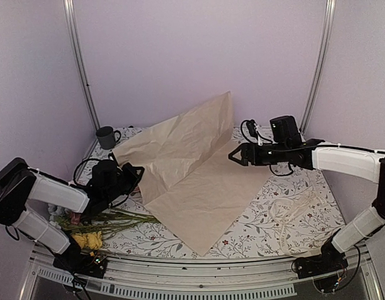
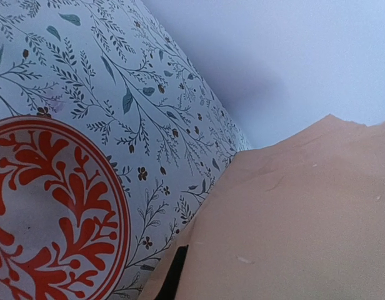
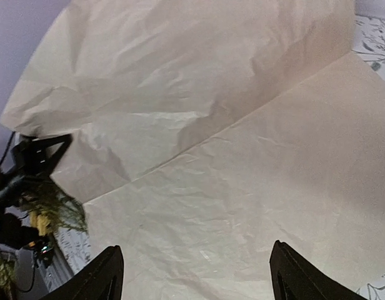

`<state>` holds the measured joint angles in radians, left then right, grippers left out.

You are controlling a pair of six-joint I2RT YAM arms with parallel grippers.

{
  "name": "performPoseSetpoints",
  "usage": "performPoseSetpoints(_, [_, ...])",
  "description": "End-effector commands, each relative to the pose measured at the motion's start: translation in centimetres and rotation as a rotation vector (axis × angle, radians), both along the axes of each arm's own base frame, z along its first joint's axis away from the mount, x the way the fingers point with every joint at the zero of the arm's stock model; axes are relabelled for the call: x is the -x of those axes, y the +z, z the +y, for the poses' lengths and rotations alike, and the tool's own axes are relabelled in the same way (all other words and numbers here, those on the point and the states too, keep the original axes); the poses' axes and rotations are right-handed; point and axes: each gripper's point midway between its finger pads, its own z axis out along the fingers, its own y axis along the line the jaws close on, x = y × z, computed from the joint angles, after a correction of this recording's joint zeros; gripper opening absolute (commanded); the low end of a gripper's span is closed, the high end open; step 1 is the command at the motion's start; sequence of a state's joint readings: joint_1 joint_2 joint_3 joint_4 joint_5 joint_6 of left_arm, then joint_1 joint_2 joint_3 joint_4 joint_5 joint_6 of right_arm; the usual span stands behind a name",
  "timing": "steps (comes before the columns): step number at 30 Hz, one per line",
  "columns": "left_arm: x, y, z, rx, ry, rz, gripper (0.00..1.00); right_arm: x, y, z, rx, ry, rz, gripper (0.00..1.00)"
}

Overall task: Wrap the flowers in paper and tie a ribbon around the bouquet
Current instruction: Unfold the folded wrapping paper at the center of the board.

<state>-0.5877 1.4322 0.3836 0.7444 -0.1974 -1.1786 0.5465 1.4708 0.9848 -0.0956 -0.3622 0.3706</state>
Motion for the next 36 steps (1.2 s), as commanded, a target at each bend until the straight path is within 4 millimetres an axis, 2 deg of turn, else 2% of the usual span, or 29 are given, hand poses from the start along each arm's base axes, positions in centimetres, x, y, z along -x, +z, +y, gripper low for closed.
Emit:
performPoseSetpoints(1, [-0.5,0.7,0.2,-0.007,0.007,-0.001,0.0,-4.7,-9.8,-4.7,0.359,-0.245,0.132,0.82])
performPoseSetpoints(2, [-0.5,0.8,0.2,-0.012,0.004,-0.005,0.0,-5.1,-11.4,-4.8,0.393,-0.245,0.16,0.81])
performPoseSetpoints(5, [-0.5,0.9,-0.1,-0.034,-0.015,-0.013,0.0,-6.2,-14.4,-4.5,0.46,-0.226,0.198,0.83])
performPoseSetpoints(7, [-0.7,1.1,-0.7,-0.055,-0.045,-0.027,0.0,-6.2,-16.5,-5.5,0.533,-0.239,0.215,0.84])
performPoseSetpoints(8, [-0.8,1.2,-1.1,-0.067,-0.068,-0.034,0.0,-6.9,-16.5,-5.7,0.555,-0.253,0.206,0.85])
performPoseSetpoints(11, [-1.0,1.0,-2.5,-0.105,-0.142,-0.042,0.0,-6.2,-18.7,-7.9,0.668,-0.297,0.254,0.89])
performPoseSetpoints(14, [-1.1,0.8,-3.5,-0.11,-0.191,-0.052,0.0,-5.0,-20.4,-11.2,0.757,-0.364,0.335,0.91])
performPoseSetpoints(15, [-1.2,0.8,-4.0,-0.108,-0.214,-0.06,0.0,-3.9,-21.3,-12.6,0.783,-0.383,0.37,0.92])
performPoseSetpoints(17, [-1.3,0.7,-5.4,-0.116,-0.284,-0.07,0.0,-2.8,-21.4,-14.6,0.803,-0.419,0.397,0.94])
performPoseSetpoints(18, [-1.5,0.8,-6.2,-0.123,-0.318,-0.08,0.0,-2.2,-21.6,-15.3,0.791,-0.424,0.421,0.87])
performPoseSetpoints(20, [-1.8,1.1,-7.9,-0.131,-0.383,-0.104,0.0,-1.7,-21.1,-16.4,0.756,-0.439,0.444,0.83])
performPoseSetpoints(24, [-1.6,1.0,-11.1,-0.166,-0.507,-0.131,0.0,-0.4,-20.1,-19.3,0.844,-0.503,0.466,0.88])
performPoseSetpoints(27, [-2.1,-1.0,-11.3,-0.239,-0.497,-0.058,0.0,0.7,-20.5,-19.8,0.85,-0.476,0.497,0.89])
performPoseSetpoints(28, [-2.4,-1.9,-10.7,-0.271,-0.472,-0.02,0.1,0.8,-20.5,-19.8,0.853,-0.473,0.495,0.89])
performPoseSetpoints(30, [-2.8,-2.9,-9.5,-0.352,-0.432,0.018,0.39,0.5,-20.4,-19.8,0.853,-0.468,0.482,0.9])
performPoseSetpoints(31, [-3.1,-2.7,-8.8,-0.4,-0.401,0.023,0.51,0.2,-20.2,-19.7,0.856,-0.456,0.47,0.9])
performPoseSetpoints(32, [-3.4,-2.4,-8.1,-0.45,-0.377,0.022,0.59,-0.2,-19.8,-19.4,0.852,-0.448,0.46,0.9])
performPoseSetpoints(34, [-4.2,-0.3,-7.0,-0.577,-0.323,-0.008,0.69,-1.8,-18.0,-18.6,0.828,-0.428,0.426,0.9])
performPoseSetpoints(36, [-4.9,1.4,-4.7,-0.759,-0.232,0.014,0.82,-2.9,-15.0,-17.9,0.804,-0.433,0.401,0.89])
